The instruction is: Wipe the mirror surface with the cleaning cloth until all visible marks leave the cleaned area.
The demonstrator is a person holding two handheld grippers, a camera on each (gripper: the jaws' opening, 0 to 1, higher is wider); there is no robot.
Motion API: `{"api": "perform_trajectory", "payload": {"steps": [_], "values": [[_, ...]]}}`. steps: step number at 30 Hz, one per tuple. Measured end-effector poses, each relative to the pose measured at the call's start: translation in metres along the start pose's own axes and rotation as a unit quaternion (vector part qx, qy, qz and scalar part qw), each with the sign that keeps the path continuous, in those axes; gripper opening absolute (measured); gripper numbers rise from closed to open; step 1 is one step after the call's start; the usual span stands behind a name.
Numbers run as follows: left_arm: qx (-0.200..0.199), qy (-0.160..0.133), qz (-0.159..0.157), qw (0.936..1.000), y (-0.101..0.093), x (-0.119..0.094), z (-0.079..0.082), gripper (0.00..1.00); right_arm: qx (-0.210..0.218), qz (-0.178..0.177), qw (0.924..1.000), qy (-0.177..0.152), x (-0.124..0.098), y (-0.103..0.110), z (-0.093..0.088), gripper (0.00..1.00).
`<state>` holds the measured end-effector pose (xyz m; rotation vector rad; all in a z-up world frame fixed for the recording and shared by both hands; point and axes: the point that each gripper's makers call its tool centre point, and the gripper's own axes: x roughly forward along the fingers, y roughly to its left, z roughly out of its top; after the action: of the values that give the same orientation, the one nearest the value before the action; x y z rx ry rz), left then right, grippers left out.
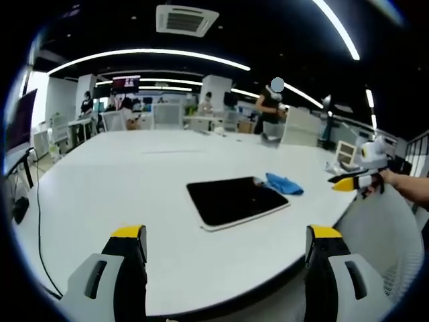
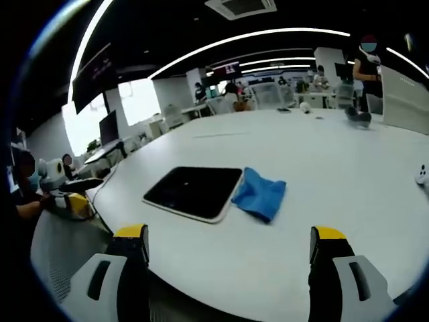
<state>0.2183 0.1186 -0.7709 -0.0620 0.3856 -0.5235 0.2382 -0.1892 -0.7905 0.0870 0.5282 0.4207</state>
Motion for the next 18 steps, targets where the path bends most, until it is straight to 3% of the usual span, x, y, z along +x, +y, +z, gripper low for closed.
{"api": "perform_trajectory", "payload": {"steps": [18], "values": [[0.015,0.016,0.014,0.9997,0.0054,0.0021,-0.0014,0.99,-0.005,-0.009,0.9999,-0.01,-0.0021,-0.0019,0.0054,1.0]]}}
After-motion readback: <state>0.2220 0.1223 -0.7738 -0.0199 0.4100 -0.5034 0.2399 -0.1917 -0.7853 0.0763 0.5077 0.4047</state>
